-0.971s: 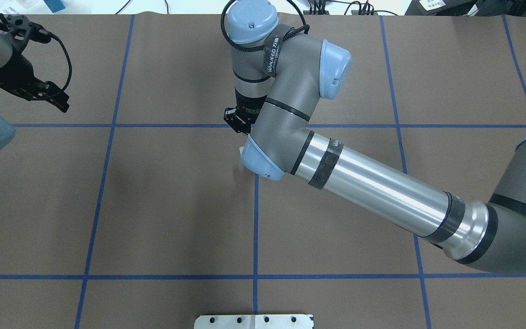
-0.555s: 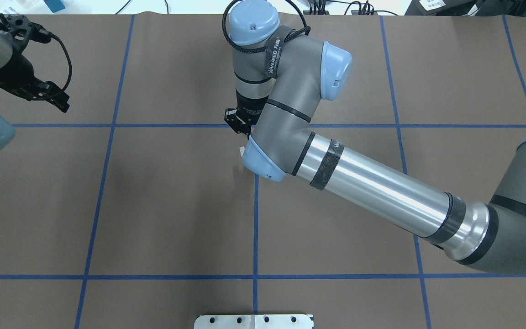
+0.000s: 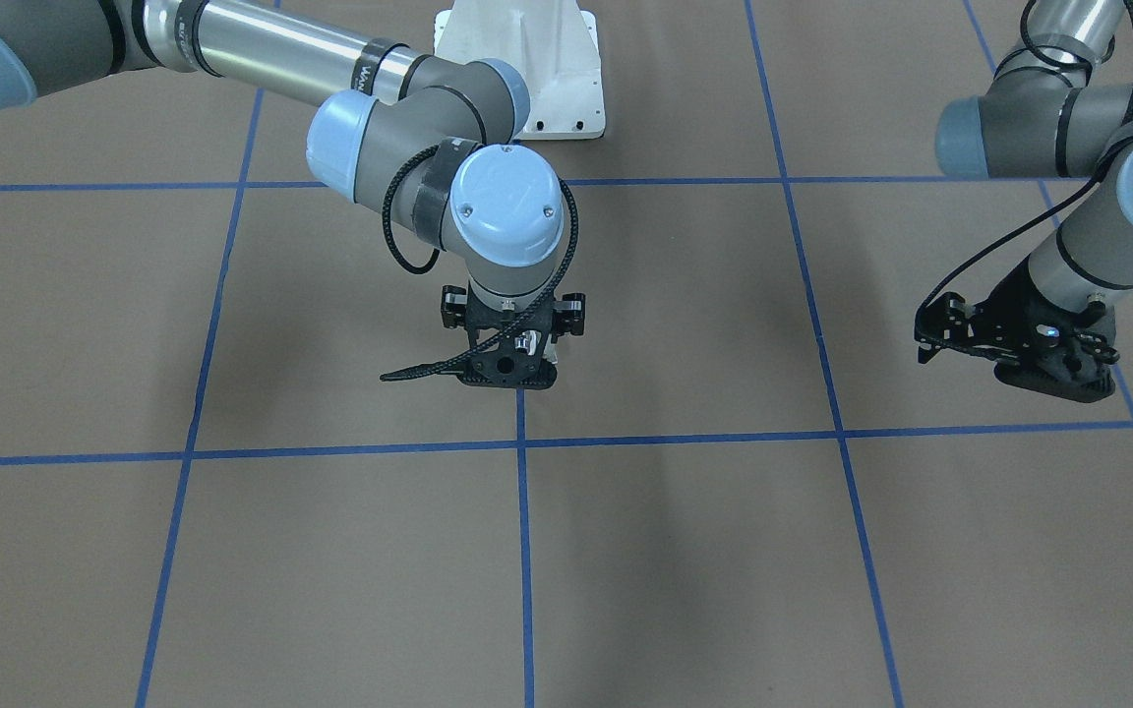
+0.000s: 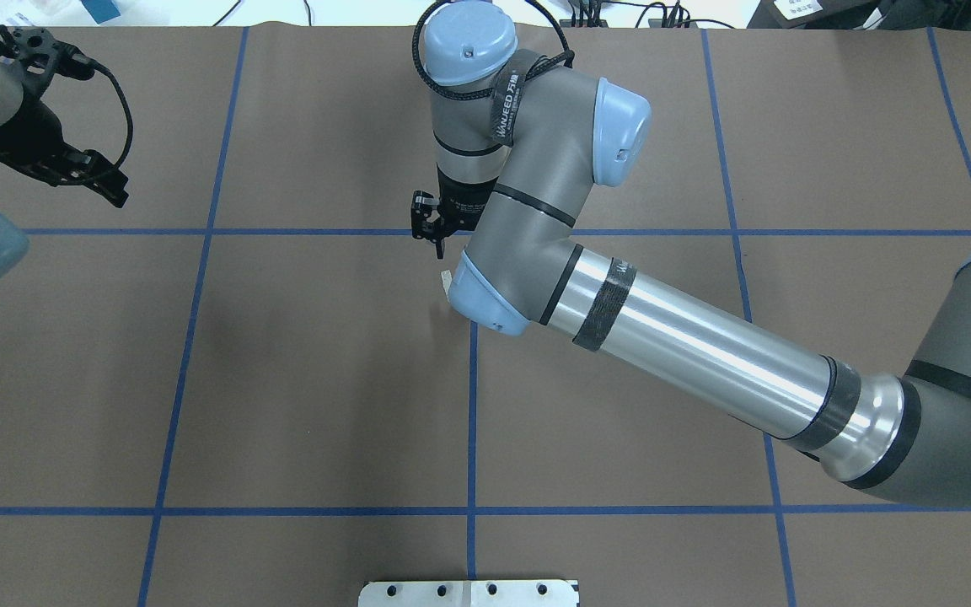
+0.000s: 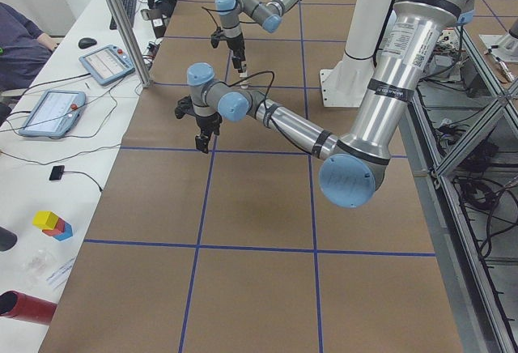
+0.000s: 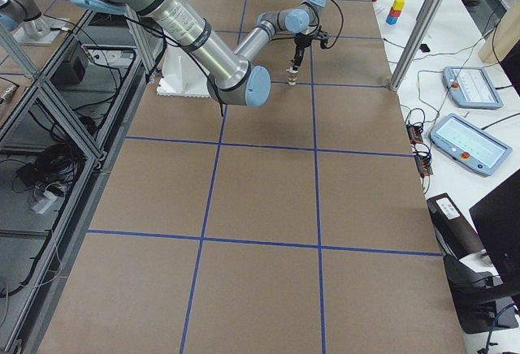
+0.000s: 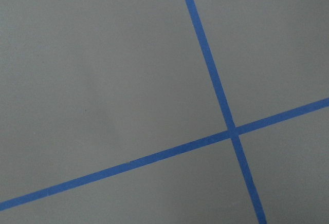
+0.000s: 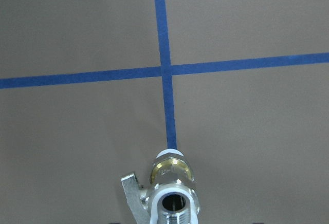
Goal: Assemble PPR valve and pipe with both arms
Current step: 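Open the right gripper and raise it off the fitting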
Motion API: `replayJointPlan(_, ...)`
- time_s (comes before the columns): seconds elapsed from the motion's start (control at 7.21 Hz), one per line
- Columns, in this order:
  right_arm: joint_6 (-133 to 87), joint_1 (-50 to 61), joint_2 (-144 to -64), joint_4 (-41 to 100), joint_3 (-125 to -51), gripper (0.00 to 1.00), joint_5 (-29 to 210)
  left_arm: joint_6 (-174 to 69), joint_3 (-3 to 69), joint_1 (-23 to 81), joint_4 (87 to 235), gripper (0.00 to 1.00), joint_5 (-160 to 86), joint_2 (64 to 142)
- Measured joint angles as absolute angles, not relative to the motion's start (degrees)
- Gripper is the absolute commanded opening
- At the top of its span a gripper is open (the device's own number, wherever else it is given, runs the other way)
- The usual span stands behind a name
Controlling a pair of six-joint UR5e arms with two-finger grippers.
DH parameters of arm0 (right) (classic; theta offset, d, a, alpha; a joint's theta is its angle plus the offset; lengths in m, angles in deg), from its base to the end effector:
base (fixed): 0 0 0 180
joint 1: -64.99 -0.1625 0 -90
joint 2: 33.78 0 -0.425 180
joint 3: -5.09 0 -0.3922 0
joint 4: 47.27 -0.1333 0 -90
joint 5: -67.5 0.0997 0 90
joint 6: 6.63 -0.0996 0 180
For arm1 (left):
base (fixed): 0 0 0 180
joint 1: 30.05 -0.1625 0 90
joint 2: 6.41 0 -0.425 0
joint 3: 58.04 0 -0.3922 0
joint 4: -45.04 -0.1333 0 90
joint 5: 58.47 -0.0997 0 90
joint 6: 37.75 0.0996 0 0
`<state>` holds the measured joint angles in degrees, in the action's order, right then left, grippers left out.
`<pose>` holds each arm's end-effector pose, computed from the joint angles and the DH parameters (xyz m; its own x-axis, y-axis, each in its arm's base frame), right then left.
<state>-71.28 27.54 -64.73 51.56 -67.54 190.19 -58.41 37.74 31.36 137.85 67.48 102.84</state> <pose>-0.5762 -0.5414 0.1366 0.7222 0.0993 0.6845 0.0333 0.9835 -0.1778 0.2316 -0.5814 0.4225 0.6916 0.3138 -0.6505 -0.1914 0.9481 0.2538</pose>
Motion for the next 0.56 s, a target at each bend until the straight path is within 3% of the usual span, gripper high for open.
replayJointPlan(0.28, -72.53, 25.95, -65.03, 50.77, -69.31, 0.99, 190.56, -57.88, 37.77, 31.49, 137.85, 1.00, 67.48, 102.82)
replayJointPlan(0.56, -70.23, 19.67, -69.71, 55.15, -78.86, 0.99, 192.31, -54.56, 37.80, 33.67, 137.93, 1.00, 67.56, 101.46)
